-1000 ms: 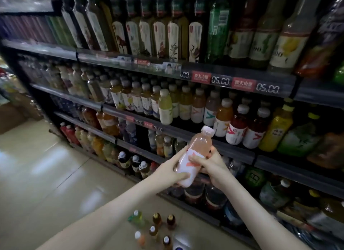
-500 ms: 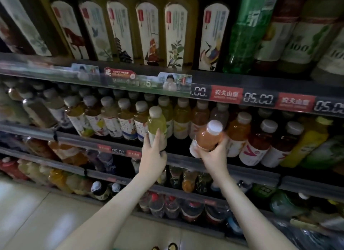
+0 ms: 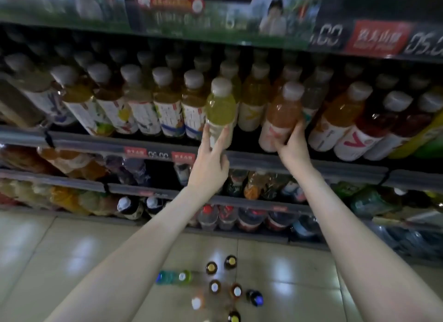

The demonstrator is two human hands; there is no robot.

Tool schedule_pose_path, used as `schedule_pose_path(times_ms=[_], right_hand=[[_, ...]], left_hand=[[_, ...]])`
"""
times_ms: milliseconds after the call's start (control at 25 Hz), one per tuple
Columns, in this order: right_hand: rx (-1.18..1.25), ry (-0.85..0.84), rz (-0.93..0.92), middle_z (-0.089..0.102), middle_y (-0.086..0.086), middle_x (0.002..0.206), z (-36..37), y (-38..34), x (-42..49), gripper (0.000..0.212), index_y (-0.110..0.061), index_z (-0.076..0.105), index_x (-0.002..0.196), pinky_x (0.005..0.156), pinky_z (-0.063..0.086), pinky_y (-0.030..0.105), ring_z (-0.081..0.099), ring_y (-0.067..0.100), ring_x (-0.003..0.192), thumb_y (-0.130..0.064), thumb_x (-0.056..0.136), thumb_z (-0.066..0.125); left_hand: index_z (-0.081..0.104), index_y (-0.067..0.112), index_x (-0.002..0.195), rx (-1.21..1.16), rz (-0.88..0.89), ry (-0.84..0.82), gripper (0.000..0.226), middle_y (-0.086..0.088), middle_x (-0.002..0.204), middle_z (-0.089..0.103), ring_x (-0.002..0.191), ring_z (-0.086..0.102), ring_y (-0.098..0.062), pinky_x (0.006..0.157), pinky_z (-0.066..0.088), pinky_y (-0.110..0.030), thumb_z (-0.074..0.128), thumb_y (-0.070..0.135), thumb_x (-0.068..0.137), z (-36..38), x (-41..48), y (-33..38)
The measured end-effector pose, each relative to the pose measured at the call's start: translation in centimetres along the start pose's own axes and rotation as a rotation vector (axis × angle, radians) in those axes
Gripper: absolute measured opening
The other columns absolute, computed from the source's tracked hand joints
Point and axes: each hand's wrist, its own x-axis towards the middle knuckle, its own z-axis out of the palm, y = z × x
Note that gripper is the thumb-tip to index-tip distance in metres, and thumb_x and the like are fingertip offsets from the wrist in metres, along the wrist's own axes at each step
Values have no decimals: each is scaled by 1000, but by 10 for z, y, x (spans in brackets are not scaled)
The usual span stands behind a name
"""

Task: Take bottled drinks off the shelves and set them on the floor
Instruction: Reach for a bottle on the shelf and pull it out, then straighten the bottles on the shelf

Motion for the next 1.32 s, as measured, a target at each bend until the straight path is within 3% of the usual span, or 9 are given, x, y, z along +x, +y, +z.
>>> schedule_pose_path(times_ms=[120, 200, 320, 440, 560, 680, 1000, 1320], right_hand=[[-87, 52, -69, 20, 8, 158, 17, 13, -45, 85, -10, 10, 152, 115, 15, 22, 19, 16, 144, -16, 89, 67], [-172, -5, -112, 22, 8, 157, 27, 24, -83, 79, -11, 15, 152, 116, 14, 22, 19, 16, 145, -15, 91, 64], [-222, -177, -61, 30, 9, 154, 26, 35, -128, 64, -14, 28, 149, 117, 23, 31, 26, 19, 143, -15, 93, 59], [-180, -119, -36, 41, 8, 145, -18, 35, -145, 54, -12, 39, 143, 110, 36, 35, 39, 18, 133, -14, 93, 59], [-175, 11, -49, 47, 0, 128, -100, 32, -147, 48, -12, 45, 138, 98, 38, 24, 48, 12, 116, -10, 92, 59], [-195, 131, -27, 48, 0, 131, -215, 45, -160, 42, -15, 47, 136, 99, 37, 22, 46, 10, 119, -14, 95, 56], [-248, 419, 24, 52, -5, 128, -564, 134, -233, 36, -18, 50, 132, 100, 43, 27, 49, 8, 117, -21, 97, 55], [-214, 617, 41, 46, -10, 134, -791, 239, -222, 42, -23, 43, 139, 100, 46, 31, 45, 3, 121, -24, 98, 53]], left_hand=[[25, 23, 149, -15, -49, -9, 59, -17, 156, 17, 134, 33, -36, 89, 45, -32, 45, 7, 95, 8, -35, -12], [29, 18, 148, -27, -114, -76, 55, -12, 154, 24, 138, 29, -28, 99, 39, -30, 45, 9, 96, 19, -65, -17], [31, 16, 146, -55, -175, -181, 52, -8, 149, 33, 129, 42, -26, 88, 42, -25, 45, 13, 96, 33, -93, 1], [31, 18, 146, -94, -123, -251, 51, -5, 147, 36, 124, 46, -23, 84, 40, -21, 45, 16, 97, 46, -87, 57], [38, 14, 142, -145, 22, -275, 48, -7, 142, 43, 128, 44, -22, 98, 34, -23, 49, 13, 95, 67, -67, 142], [40, 14, 141, -210, 146, -310, 47, -6, 142, 44, 129, 43, -21, 103, 31, -24, 48, 14, 95, 102, -55, 259], [36, 25, 142, -319, 363, -399, 45, 3, 143, 43, 129, 42, -14, 99, 38, -27, 42, 28, 98, 244, -79, 608], [33, 30, 143, -353, 542, -375, 46, 11, 142, 42, 123, 46, -6, 89, 37, -16, 44, 32, 98, 388, -37, 818]])
